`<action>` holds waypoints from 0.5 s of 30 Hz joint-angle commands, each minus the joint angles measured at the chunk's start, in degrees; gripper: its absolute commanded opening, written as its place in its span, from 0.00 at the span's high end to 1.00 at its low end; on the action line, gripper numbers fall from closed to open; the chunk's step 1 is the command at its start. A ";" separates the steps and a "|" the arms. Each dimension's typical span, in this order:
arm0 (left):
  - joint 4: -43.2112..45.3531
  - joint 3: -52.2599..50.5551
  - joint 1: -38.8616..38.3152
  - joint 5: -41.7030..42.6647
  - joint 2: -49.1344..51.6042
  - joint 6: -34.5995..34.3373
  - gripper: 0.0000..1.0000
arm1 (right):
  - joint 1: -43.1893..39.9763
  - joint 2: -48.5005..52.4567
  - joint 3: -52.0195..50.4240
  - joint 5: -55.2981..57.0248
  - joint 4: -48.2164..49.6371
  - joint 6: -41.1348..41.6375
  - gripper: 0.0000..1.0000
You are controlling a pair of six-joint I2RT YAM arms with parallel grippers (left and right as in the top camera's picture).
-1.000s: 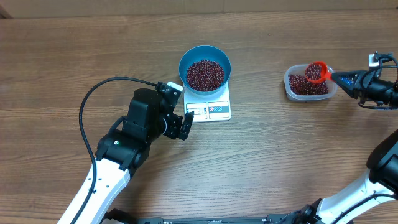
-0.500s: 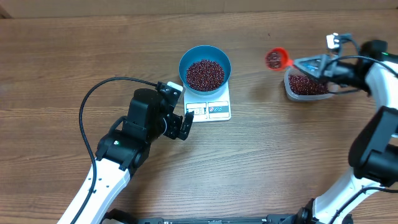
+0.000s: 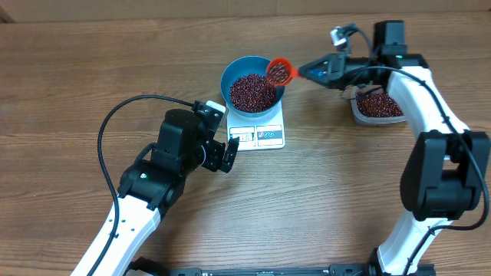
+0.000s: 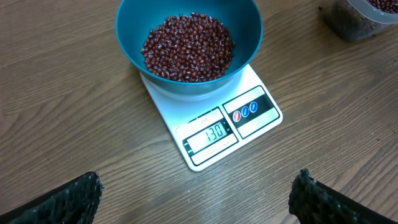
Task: Scoop item into bowl and weigh 150g on scale
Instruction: 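Tip the scoop to pour beans into the teal bowl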
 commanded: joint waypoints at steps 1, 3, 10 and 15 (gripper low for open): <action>0.04 -0.22 0.20 0.37 0.46 -0.59 0.00 | 2.99 -0.20 3.17 7.19 0.44 4.17 0.96; 0.02 -0.22 0.20 0.37 0.46 -0.59 0.00 | 4.68 -0.66 4.09 10.27 0.39 4.17 0.96; 0.02 -0.24 0.20 0.37 0.46 -0.59 0.00 | 9.75 -2.75 5.31 22.64 0.33 3.39 0.96; 0.02 -0.22 0.20 0.37 0.44 -0.59 0.00 | 13.09 -3.56 5.31 31.45 0.39 0.37 0.96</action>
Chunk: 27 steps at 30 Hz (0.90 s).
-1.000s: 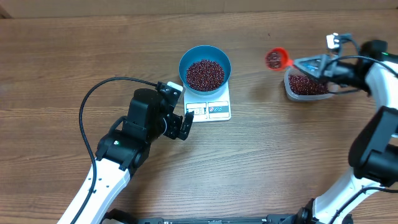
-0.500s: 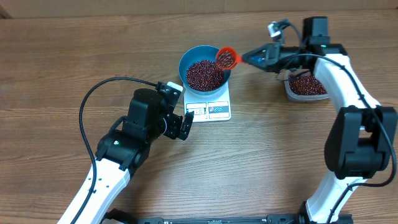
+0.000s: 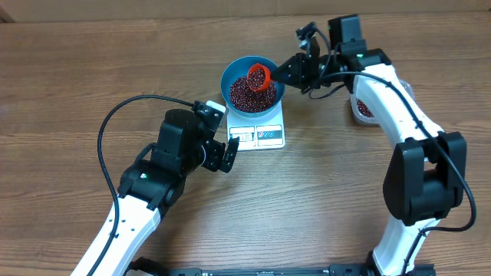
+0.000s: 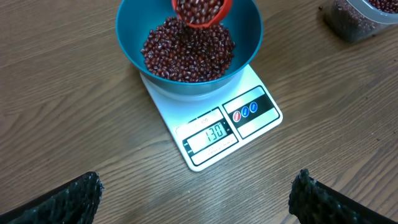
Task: Scoop item into bowl and weigh 150g on scale
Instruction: 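Tip the scoop to pour beans into the teal bowl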
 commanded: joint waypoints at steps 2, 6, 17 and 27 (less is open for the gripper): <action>0.02 -0.22 0.22 0.37 0.46 -0.59 0.00 | 2.89 -3.56 1.79 12.50 0.42 -2.97 0.96; 0.02 -0.24 0.22 0.37 0.46 -0.59 0.00 | 5.18 -4.79 1.79 18.67 0.39 -4.96 0.96; 0.02 -0.24 0.20 0.37 0.46 -0.59 0.01 | 9.99 -8.20 1.79 32.63 0.31 -7.98 0.96; 0.02 -0.22 0.20 0.37 0.44 -0.59 0.00 | 11.41 -8.39 1.79 34.38 0.22 -9.46 0.96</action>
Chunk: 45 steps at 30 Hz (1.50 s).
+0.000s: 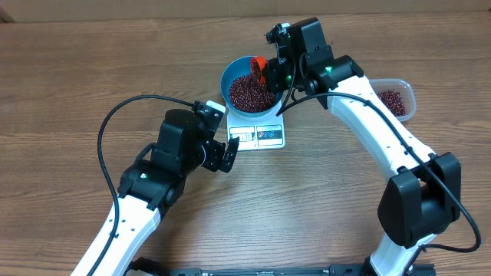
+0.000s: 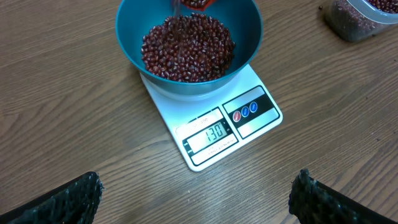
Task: Scoop item into bowl and weigh 150g on scale
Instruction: 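Tip the scoop to pour beans into the teal bowl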
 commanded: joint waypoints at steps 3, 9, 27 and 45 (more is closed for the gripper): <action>0.02 -0.24 0.22 0.37 0.44 -0.59 0.00 | 0.09 -2.34 1.57 1.60 0.35 -0.68 0.96; 0.02 -0.22 0.22 0.37 0.44 -0.59 0.00 | 0.07 -2.36 1.57 1.57 0.28 -0.68 0.96; 0.02 -0.24 0.20 0.37 0.44 -0.59 0.00 | -0.15 -2.34 1.57 1.53 -0.85 -0.68 0.96; 0.02 -0.22 0.20 0.37 0.46 -0.59 0.01 | -2.95 -2.34 1.57 -8.15 -1.03 1.53 0.96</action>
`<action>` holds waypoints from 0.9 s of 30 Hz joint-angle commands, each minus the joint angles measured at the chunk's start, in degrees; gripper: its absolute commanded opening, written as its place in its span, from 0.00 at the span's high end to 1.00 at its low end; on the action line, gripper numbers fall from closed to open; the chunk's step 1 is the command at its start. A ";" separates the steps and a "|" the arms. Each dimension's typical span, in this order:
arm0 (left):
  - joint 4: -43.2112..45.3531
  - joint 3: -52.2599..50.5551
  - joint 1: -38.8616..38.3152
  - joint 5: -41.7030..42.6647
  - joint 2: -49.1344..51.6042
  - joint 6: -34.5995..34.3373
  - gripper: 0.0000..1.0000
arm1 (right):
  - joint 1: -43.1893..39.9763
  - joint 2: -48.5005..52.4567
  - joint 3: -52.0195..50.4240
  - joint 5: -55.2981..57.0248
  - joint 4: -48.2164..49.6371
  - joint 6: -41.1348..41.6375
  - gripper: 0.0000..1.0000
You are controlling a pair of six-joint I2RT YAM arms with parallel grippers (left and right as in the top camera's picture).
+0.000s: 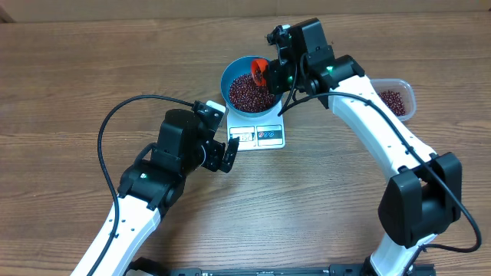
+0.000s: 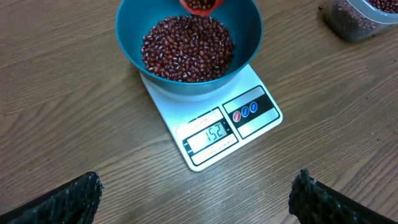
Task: Scoop item into bowl and weigh 150g on scale
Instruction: 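Tip the scoop to pour beans into the teal bowl, then carry the scoop back right to the bean tub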
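Observation:
A blue bowl (image 1: 232, 75) (image 2: 127, 50) heaped with red beans (image 2: 186, 50) stands on the white scale (image 1: 270, 136). The scale's display (image 2: 211, 134) reads 152. The red scoop (image 1: 259, 70) (image 2: 202, 5) hangs tilted over the bowl's far rim, with my right gripper (image 1: 279, 74) shut on its handle. The handle itself is hidden behind the gripper. My left gripper (image 1: 224, 152) (image 2: 196, 186) is open and holds nothing. It hovers over bare table just in front of the scale.
A clear tub of red beans (image 1: 393, 100) (image 2: 360, 18) sits at the right, behind the right arm. The left arm's black cable (image 1: 115, 123) loops over the table to the left of the scale.
The scale reading has gone from 130 to 152, and the bean heap in the bowl looks fuller. The scoop stays tilted over the far rim. Neither arm has visibly moved.
The right gripper first held a full scoop at the bowl's right edge, with the scale at 130. It then held the scoop over the bowl, then tilted at the far rim with beans falling. The reading is now 152. The left gripper stayed open throughout.

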 commanded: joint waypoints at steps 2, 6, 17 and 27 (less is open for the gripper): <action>0.02 -0.22 0.20 0.37 0.46 -0.59 0.01 | -4.81 -2.34 1.57 -12.72 0.13 1.95 0.96; 0.02 -0.24 0.22 0.37 0.46 -0.59 0.01 | -10.03 -2.34 1.57 -26.01 0.02 2.80 0.96; 0.02 -0.22 0.20 0.37 0.44 -0.59 0.01 | -29.90 -2.34 1.57 -63.41 -2.36 2.64 0.96; 0.02 -0.22 0.20 0.37 0.46 -0.59 0.00 | -49.70 -2.36 1.53 -60.92 -27.93 -18.29 0.96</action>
